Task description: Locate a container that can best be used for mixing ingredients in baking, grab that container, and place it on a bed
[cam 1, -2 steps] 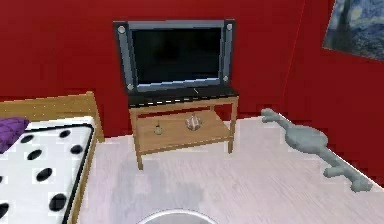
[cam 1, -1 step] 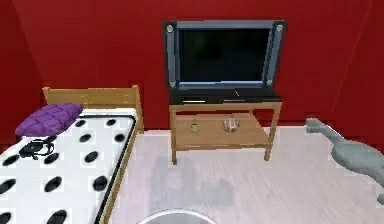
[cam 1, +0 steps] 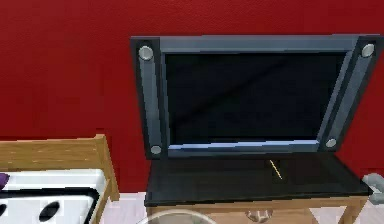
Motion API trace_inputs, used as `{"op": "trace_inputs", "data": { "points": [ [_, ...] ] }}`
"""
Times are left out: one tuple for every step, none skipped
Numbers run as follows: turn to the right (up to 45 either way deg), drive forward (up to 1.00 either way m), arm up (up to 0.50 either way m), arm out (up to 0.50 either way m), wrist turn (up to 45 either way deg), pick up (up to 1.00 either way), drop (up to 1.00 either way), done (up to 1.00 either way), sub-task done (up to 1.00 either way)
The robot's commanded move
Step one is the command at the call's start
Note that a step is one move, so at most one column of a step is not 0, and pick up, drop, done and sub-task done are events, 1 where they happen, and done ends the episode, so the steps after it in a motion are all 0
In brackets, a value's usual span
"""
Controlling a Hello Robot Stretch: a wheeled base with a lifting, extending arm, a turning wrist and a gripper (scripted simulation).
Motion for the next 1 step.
{"op": "trace_inputs", "data": {
  "points": [
    [-15.0, 0.0, 0.0, 0.0, 0.0, 0.0, 0.0, 0.0, 0.0]
  ]
}}
